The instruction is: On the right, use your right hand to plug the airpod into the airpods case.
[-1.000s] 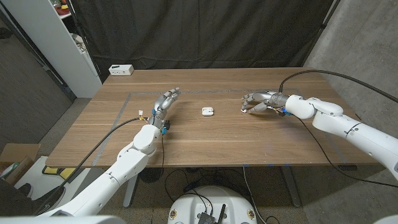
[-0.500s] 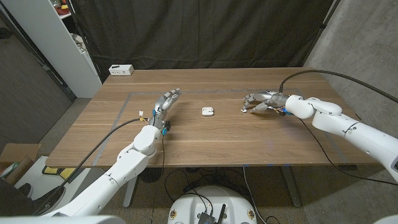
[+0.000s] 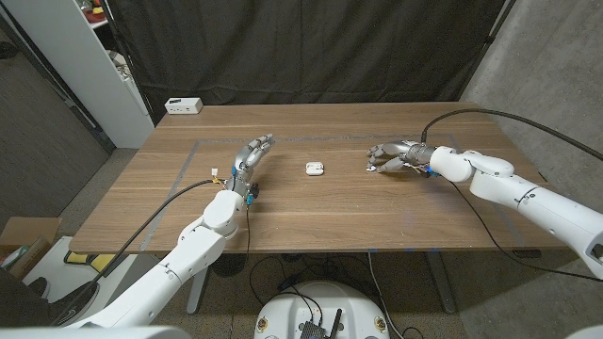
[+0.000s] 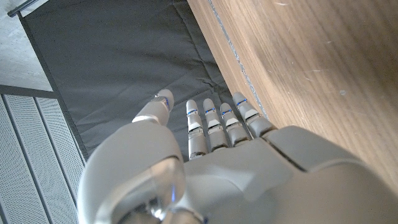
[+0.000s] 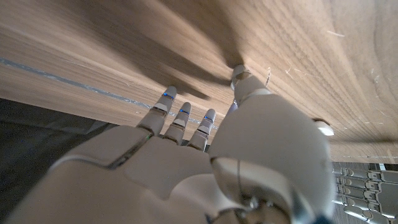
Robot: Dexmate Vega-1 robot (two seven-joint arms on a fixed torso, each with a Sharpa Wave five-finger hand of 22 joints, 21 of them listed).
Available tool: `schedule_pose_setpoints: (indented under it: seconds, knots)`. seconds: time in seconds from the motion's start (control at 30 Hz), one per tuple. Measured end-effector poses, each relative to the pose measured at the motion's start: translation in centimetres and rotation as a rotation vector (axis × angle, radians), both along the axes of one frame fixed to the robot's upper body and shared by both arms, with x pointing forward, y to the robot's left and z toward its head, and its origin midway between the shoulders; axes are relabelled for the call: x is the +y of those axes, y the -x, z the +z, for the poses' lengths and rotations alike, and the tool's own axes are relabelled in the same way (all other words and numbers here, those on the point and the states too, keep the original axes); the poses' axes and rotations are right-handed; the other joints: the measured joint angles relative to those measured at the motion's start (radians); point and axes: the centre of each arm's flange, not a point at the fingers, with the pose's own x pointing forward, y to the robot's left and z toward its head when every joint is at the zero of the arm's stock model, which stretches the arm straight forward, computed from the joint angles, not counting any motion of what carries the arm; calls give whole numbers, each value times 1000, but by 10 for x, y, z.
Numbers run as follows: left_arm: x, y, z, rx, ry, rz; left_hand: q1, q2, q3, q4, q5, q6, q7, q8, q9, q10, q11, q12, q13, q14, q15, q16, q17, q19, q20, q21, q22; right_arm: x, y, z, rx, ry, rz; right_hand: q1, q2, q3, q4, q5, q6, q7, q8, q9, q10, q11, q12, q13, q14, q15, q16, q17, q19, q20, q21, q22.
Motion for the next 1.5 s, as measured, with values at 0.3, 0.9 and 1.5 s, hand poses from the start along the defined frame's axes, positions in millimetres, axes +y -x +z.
schedule_pose_setpoints:
  seconds: [0.3, 0.9, 1.5]
  knots:
    - [-1, -2, 0, 1, 5, 2, 0, 0, 0, 0, 0, 9, -1, -7, 0, 4, 4, 0, 0, 0, 0, 0, 0, 0, 0, -4, 0, 2, 0, -5, -1, -13, 12, 13, -5, -12, 4, 0, 54, 0, 10, 7, 23, -2, 0, 4, 20, 0, 16, 9, 9, -8, 0, 0]
    - [-4, -7, 1, 4, 1, -8, -4, 4, 4, -4, 0, 10, 0, -7, 0, 4, 4, 0, -5, 0, 0, 0, 0, 0, 0, -7, 0, 0, 4, -1, 11, -47, 9, 13, -6, -42, 18, 0, 101, 2, 4, 4, 83, 7, 19, 13, 59, -2, 47, 23, 46, -7, 4, 0]
    - [6, -19, 9, 16, -19, -24, -8, 7, 4, -4, 0, 10, 0, -15, 0, 9, -2, 0, -5, 0, 0, 0, 0, 4, 4, -11, 0, 15, 25, 3, 51, -148, -64, -23, -24, -71, 24, 0, 101, 2, -15, -1, 122, 21, 34, 23, 91, -5, 70, 36, 78, 0, 11, 0]
